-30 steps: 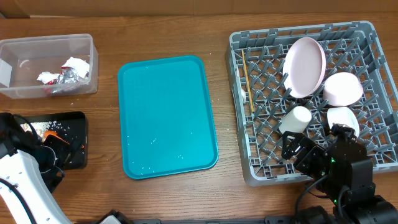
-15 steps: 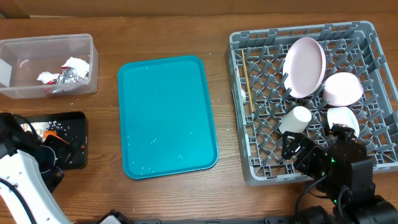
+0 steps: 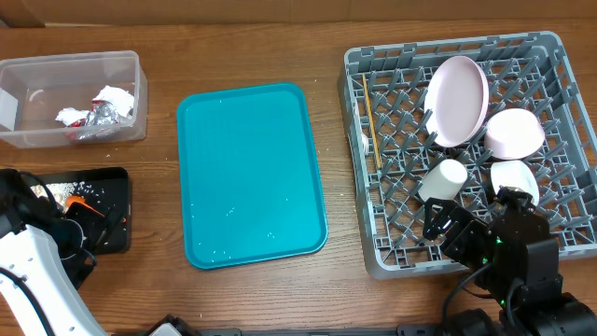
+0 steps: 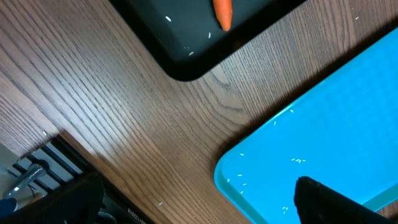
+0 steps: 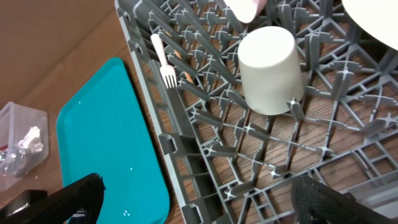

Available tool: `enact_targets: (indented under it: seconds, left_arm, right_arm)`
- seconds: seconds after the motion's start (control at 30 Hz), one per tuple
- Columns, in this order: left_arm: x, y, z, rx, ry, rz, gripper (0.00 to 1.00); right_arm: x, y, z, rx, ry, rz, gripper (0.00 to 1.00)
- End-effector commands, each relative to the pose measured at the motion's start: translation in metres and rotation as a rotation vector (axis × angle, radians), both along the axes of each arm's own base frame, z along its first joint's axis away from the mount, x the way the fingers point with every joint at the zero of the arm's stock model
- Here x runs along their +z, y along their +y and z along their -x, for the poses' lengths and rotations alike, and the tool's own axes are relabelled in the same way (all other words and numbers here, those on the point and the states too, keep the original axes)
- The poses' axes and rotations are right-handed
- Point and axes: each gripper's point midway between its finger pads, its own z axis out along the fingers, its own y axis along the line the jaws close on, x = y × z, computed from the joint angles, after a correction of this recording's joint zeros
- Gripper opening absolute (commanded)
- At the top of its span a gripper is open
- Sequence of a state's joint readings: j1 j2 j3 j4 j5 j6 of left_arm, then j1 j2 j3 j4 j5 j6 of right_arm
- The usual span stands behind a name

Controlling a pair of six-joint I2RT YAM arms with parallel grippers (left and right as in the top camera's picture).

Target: Sort waste into correct bins and load items into the dishwasher rack

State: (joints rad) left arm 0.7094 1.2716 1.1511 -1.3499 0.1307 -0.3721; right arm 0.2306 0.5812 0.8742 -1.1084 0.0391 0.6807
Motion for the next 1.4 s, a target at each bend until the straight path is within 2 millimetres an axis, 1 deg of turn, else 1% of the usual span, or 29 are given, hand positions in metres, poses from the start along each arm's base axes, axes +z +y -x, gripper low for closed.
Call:
enact_targets:
  seconds: [0.0, 0.07, 0.13, 0.33, 0.43, 0.5, 0.6, 0.7, 0.77, 0.93, 1.0, 1.1, 1.37]
  left_arm:
    - [0.008, 0.002, -0.002, 0.021, -0.030, -0.014, 1.00]
    - [0.008, 0.002, -0.002, 0.021, -0.030, -0.014, 1.00]
    - [0.008, 0.002, -0.002, 0.021, -0.030, -0.014, 1.00]
    - [0.008, 0.002, -0.002, 0.021, -0.030, -0.014, 1.00]
    - [0.008, 0.002, -0.002, 0.021, -0.030, -0.014, 1.00]
    - [0.008, 0.002, -0.002, 0.021, -0.030, -0.014, 1.00]
    - [0.008, 0.002, -0.002, 0.021, -0.030, -0.014, 1.00]
    - [0.008, 0.002, -0.002, 0.021, -0.030, -0.014, 1.00]
    - [0.008, 0.002, -0.002, 0.021, -0.030, -0.014, 1.00]
    - [0.008, 0.002, -0.002, 0.021, -0.030, -0.014, 1.00]
    - [0.008, 0.002, -0.002, 0.021, -0.030, -0.014, 1.00]
    - [0.008, 0.002, -0.002, 0.021, -0.030, -0.014, 1.00]
    - [0.008, 0.002, -0.002, 0.021, -0.030, -0.014, 1.00]
  right_arm:
    - [-0.003, -0.005, 0.002, -0.018, 0.007, 0.019, 1.00]
    - [-0.005, -0.005, 0.004, -0.015, 0.020, 0.027, 1.00]
    - [-0.003, -0.007, 0.002, -0.009, 0.006, 0.046, 1.00]
    - [0.013, -0.008, -0.005, 0.061, -0.099, 0.122, 1.00]
    - [0.017, -0.013, -0.005, 0.038, -0.131, 0.126, 1.00]
    - [0.015, -0.019, -0.004, 0.009, -0.158, 0.125, 1.00]
    - [0.008, -0.024, -0.002, -0.016, -0.191, 0.123, 1.00]
    - [-0.004, -0.027, -0.005, -0.035, -0.249, 0.115, 1.00]
    - [-0.012, -0.026, -0.010, -0.034, -0.300, 0.110, 1.00]
    - [-0.024, -0.013, -0.028, 0.060, -0.439, 0.137, 1.00]
    - [-0.028, -0.013, -0.032, 0.069, -0.480, 0.153, 1.00]
    - [-0.039, -0.016, -0.036, 0.046, -0.530, 0.156, 1.00]
    - [-0.053, -0.030, -0.043, -0.021, -0.612, 0.169, 1.00]
